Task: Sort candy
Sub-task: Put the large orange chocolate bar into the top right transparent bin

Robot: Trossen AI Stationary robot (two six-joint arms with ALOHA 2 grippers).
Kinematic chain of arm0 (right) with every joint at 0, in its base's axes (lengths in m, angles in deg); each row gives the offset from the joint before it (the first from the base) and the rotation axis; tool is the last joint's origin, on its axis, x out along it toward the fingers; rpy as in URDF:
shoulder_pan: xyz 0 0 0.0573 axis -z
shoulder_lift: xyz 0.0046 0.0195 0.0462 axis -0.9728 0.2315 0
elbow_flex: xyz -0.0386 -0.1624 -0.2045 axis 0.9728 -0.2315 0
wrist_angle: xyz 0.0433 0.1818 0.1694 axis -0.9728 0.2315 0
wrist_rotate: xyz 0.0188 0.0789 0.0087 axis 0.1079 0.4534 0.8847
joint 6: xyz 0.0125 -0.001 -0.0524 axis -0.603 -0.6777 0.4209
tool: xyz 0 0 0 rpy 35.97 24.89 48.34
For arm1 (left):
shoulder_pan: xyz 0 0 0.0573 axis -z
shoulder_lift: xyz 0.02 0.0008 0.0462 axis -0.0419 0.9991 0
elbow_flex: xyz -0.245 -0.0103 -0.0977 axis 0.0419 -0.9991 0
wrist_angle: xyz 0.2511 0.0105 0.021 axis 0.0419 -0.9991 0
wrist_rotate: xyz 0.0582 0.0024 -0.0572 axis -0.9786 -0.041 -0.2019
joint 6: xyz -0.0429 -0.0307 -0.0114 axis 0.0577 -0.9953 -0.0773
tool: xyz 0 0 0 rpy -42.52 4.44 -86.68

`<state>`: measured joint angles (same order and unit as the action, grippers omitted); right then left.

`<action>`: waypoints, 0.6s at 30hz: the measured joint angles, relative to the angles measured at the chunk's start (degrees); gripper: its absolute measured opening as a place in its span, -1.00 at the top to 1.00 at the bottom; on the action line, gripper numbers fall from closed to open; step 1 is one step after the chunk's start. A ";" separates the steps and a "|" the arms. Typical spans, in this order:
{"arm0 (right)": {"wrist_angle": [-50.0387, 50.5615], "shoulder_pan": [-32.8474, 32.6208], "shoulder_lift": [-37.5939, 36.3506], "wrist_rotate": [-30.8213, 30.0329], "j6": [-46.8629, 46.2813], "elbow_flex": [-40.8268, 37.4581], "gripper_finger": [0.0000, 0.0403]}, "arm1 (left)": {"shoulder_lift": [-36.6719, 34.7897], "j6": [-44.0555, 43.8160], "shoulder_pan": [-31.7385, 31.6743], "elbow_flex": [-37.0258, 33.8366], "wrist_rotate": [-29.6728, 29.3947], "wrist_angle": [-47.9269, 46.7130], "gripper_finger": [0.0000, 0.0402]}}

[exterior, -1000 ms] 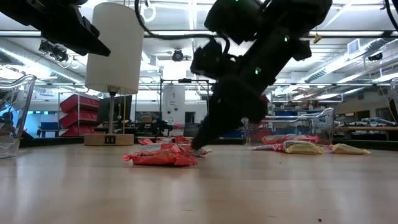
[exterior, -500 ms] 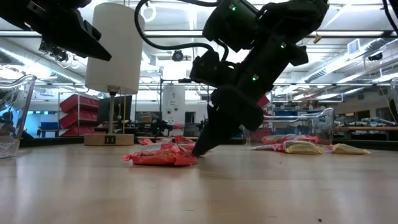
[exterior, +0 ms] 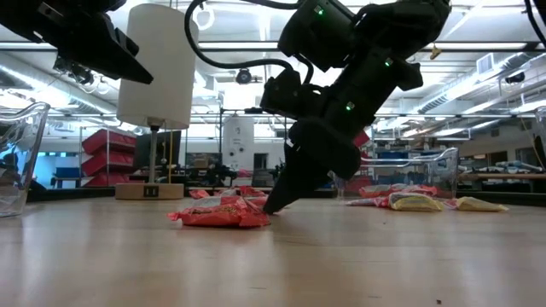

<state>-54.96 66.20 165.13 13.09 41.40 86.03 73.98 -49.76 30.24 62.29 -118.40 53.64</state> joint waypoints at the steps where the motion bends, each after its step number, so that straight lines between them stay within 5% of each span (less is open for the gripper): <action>1: 0.01 0.00 -0.01 0.00 0.00 0.00 0.39 | 0.00 0.00 -0.01 0.00 -0.02 0.00 1.00; 18: 0.13 0.00 -0.02 0.11 0.00 0.00 0.71 | 0.00 0.02 0.00 0.00 -0.02 0.00 1.00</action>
<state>-54.83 66.20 165.11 13.20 41.40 86.03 73.98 -49.74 30.23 62.29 -118.42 53.64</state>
